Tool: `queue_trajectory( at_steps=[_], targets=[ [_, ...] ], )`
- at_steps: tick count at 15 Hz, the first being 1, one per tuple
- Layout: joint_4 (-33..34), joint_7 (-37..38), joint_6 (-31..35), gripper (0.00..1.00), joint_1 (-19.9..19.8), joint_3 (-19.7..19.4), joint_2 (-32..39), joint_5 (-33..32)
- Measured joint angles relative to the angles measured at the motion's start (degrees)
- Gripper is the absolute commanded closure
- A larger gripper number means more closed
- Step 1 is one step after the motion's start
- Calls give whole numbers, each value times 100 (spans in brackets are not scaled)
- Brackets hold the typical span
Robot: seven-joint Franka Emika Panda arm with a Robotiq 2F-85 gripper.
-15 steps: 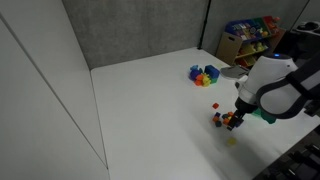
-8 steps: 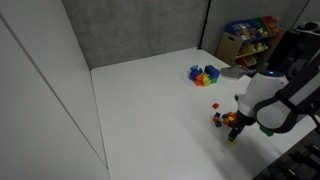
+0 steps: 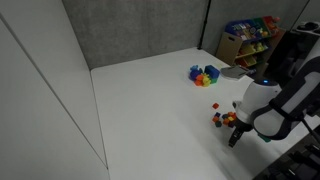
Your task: Put the yellow block in the bowl
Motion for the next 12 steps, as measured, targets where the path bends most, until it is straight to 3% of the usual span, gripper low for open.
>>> queue_trajectory(
  at_steps=[5,12],
  targets=[
    [107,3,5,92,-13,7,81,-90],
    [28,3,-223,90,-381,184,-644,-90]
  ],
)
